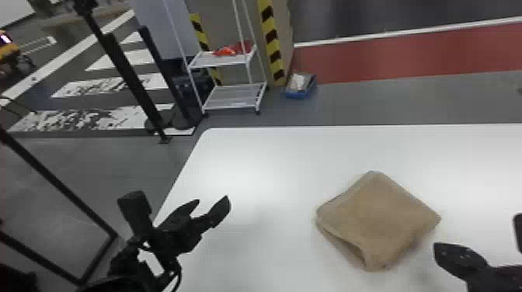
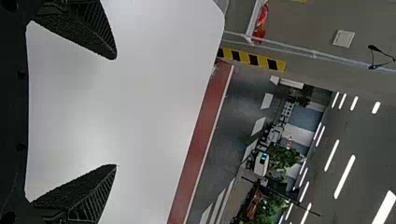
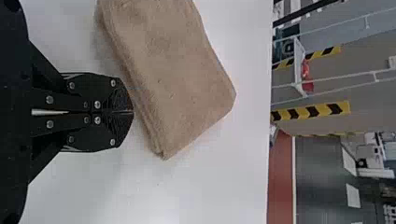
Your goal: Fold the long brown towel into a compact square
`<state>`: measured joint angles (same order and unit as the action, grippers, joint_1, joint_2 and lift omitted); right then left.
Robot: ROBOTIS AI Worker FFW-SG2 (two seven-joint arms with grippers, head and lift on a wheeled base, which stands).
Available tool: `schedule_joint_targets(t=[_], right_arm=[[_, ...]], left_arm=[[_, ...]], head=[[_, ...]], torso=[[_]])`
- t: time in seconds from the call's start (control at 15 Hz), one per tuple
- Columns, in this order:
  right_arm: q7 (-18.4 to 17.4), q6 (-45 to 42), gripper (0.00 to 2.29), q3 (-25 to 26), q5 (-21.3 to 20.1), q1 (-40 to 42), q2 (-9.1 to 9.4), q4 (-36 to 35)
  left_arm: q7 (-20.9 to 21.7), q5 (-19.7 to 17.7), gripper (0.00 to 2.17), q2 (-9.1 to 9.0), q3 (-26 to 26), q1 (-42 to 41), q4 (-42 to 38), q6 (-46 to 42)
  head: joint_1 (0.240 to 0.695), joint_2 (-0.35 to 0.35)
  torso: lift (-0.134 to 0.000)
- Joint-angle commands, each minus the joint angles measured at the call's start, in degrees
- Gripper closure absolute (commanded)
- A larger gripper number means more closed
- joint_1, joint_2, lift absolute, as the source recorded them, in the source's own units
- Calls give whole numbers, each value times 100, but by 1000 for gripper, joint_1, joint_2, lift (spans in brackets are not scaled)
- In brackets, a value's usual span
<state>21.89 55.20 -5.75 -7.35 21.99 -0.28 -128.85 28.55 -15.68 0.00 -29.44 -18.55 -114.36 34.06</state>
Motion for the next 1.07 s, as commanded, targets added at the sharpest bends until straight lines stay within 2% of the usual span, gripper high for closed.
schedule_joint_targets(t=[0.0, 0.2, 0.47, 0.73, 1.0], right_arm=[[-1, 242, 2078, 224, 76, -354, 28, 431], [-80, -4, 2078, 39, 155, -951, 33, 1204], [-405, -303, 2078, -198, 181, -1628, 33, 1969], [-748, -971, 2078, -330, 286, -2235, 33, 2822], [-906, -1516, 2078, -435, 295, -2841, 33, 3762]], left_arm=[[-7, 4, 39, -15, 18, 1, 2, 0], [-24, 39, 39, -15, 35, 18, 11, 0], [-16, 47, 39, -15, 9, 36, 72, 0], [2, 127, 39, -15, 26, 168, 186, 0], [37, 135, 39, -15, 53, 449, 503, 0]], head=[[695, 338], [695, 301], [695, 307], [695, 302], [695, 292]], torso=[[-108], [-108], [-108], [-108], [-108]])
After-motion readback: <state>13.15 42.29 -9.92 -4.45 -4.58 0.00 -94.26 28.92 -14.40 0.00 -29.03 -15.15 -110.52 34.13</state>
